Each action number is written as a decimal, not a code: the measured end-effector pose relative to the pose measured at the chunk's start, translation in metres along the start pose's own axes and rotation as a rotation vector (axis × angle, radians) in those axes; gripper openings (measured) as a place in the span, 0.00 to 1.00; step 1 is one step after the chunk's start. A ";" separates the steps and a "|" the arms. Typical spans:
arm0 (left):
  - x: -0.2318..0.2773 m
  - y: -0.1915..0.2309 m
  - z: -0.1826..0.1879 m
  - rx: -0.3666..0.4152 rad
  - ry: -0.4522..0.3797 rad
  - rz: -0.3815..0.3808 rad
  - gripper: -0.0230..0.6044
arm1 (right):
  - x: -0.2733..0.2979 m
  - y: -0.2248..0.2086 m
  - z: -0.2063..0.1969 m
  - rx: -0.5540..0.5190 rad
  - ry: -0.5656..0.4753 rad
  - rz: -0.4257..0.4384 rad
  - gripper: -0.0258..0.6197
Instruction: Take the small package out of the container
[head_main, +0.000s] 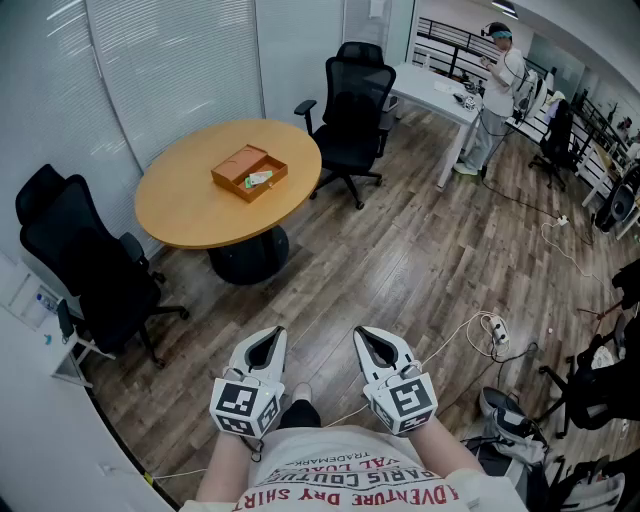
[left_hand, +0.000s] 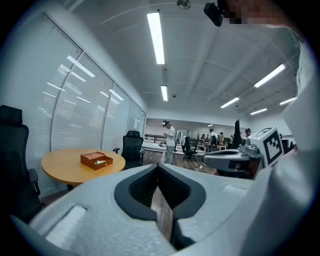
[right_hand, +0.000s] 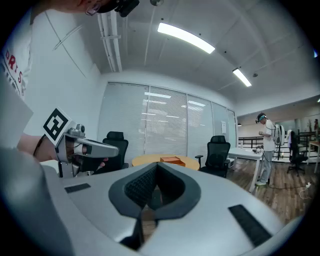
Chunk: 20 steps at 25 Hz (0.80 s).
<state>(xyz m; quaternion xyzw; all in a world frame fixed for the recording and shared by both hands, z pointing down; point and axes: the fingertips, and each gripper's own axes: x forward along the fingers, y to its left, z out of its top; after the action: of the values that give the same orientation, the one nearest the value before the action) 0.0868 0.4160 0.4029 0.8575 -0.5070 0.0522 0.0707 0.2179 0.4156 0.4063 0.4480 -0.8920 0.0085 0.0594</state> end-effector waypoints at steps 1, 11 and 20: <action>0.002 0.001 0.001 -0.002 -0.001 -0.001 0.05 | 0.002 -0.002 0.000 0.002 0.002 -0.004 0.05; 0.021 0.003 -0.001 -0.004 0.022 -0.002 0.05 | 0.013 -0.020 -0.009 0.040 0.016 -0.026 0.05; 0.036 0.011 -0.010 -0.033 0.046 -0.030 0.05 | 0.033 -0.038 -0.027 0.128 0.046 -0.069 0.05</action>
<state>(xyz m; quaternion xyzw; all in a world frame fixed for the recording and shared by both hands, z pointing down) 0.0939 0.3812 0.4195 0.8624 -0.4929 0.0624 0.0972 0.2311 0.3687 0.4355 0.4809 -0.8721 0.0737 0.0516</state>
